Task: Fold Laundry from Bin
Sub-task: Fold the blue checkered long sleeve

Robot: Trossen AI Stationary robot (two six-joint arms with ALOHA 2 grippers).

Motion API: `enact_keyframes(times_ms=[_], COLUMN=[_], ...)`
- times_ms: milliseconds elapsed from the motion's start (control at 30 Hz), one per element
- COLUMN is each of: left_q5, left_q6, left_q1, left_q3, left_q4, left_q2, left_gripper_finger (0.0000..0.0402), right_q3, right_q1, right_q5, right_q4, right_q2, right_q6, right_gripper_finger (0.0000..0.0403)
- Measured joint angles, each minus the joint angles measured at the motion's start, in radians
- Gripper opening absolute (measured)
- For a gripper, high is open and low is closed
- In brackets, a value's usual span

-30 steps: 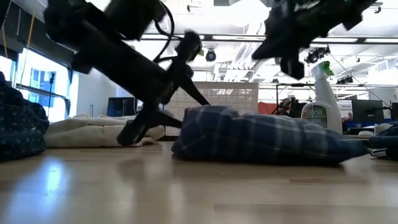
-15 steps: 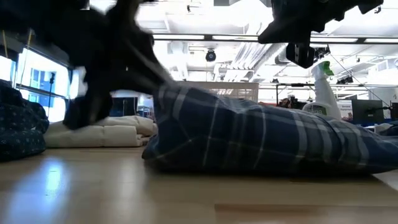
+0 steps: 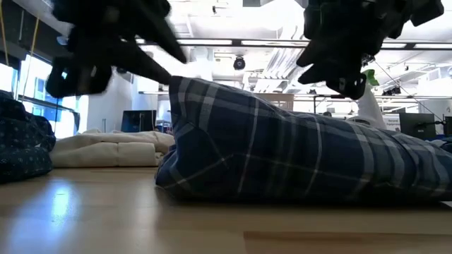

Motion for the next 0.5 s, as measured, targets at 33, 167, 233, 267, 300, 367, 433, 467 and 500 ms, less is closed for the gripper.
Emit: enact_keyframes(times_ms=[33, 167, 233, 267, 300, 367, 433, 467, 500], left_q5=[-0.002, 0.061, 0.083, 0.086, 0.088, 0.098, 0.120, 0.138, 0.161], left_q6=[-0.020, 0.012, 0.058, 0.079, 0.106, 0.170, 0.223, 0.250, 0.275], left_q1=[0.003, 0.020, 0.033, 0.041, 0.046, 0.058, 0.063, 0.063, 0.062], left_q3=[0.000, 0.000, -0.003, -0.002, -0.003, -0.001, 0.008, 0.006, 0.006], left_q4=[0.017, 0.190, 0.273, 0.323, 0.354, 0.433, 0.477, 0.480, 0.491], left_q2=[0.020, 0.126, 0.181, 0.211, 0.230, 0.254, 0.256, 0.252, 0.251], left_gripper_finger=[0.0110, 0.0165, 0.0173, 0.0170, 0.0162, 0.0129, 0.0077, 0.0048, 0.0025], right_q3=[0.000, 0.000, 0.001, 0.000, 0.000, 0.001, 0.001, 0.001, 0.001], right_q1=[0.003, 0.003, 0.002, 0.002, 0.001, 0.000, 0.000, 0.001, 0.001], right_q5=[-0.003, -0.032, -0.033, -0.033, -0.033, -0.036, -0.034, -0.025, -0.018], right_q4=[0.024, 0.065, 0.076, 0.075, 0.085, 0.103, 0.104, 0.105, 0.104], right_q2=[0.010, 0.018, 0.012, 0.010, 0.008, 0.007, 0.008, 0.011, 0.015], right_q6=[0.001, -0.018, -0.020, -0.020, -0.017, -0.016, -0.007, 0.012, 0.034], right_gripper_finger=[0.0112, 0.0114, 0.0114, 0.0114, 0.0114, 0.0114, 0.0114, 0.0114, 0.0114])
